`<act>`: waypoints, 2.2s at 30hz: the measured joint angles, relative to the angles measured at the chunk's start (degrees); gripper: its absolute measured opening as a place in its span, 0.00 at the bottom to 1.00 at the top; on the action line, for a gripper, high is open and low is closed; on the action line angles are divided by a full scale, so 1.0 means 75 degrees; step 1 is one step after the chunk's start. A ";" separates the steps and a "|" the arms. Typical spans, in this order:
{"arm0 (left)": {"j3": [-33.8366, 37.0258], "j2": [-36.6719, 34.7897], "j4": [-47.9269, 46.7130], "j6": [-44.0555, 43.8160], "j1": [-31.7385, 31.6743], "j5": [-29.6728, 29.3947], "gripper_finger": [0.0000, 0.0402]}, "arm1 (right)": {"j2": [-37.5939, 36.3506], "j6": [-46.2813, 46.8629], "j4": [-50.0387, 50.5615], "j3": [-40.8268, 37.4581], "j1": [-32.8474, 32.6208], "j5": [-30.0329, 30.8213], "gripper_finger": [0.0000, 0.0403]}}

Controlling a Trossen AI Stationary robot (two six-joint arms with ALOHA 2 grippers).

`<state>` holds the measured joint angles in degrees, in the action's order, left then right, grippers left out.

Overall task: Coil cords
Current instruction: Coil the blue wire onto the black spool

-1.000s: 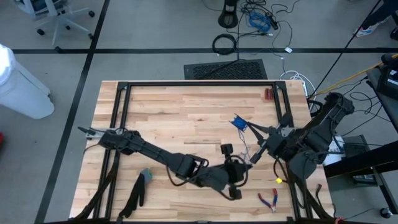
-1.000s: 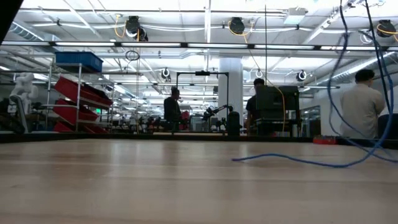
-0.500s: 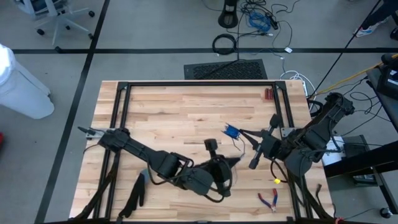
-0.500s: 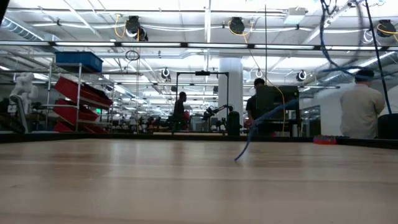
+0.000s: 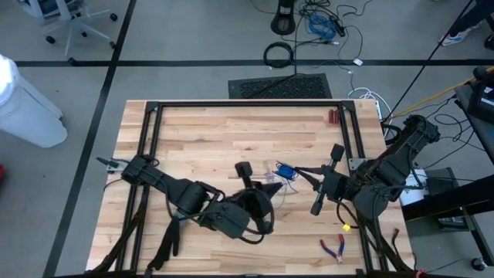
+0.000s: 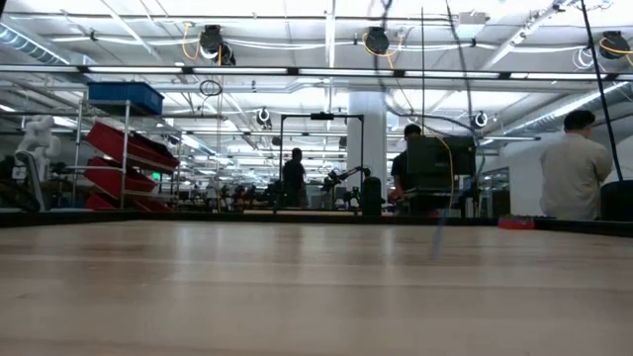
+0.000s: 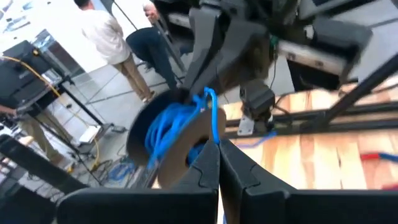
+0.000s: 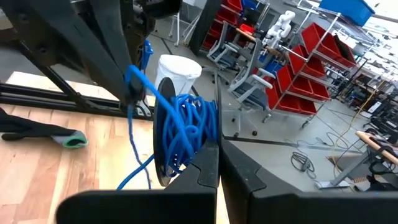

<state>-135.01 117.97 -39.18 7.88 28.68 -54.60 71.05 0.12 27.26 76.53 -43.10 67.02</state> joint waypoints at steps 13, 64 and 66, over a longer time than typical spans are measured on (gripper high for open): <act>0.0002 -0.0197 -0.1515 -0.1008 0.0657 -0.0507 0.00 | -0.0280 0.0387 0.0148 0.0000 -0.0329 -0.1668 0.00; 0.0031 0.0504 0.0674 -0.0412 0.1393 0.0050 0.18 | -0.0493 -0.0550 -0.0810 -0.0003 -0.1107 -0.1778 0.00; 0.0031 0.0638 0.1396 0.0113 0.1339 -0.0210 0.18 | -0.0490 -0.0696 -0.0811 -0.0003 -0.1191 -0.1785 0.00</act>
<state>-134.78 122.75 -28.71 8.72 38.72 -56.18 67.37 -5.10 21.18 76.51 -52.03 53.64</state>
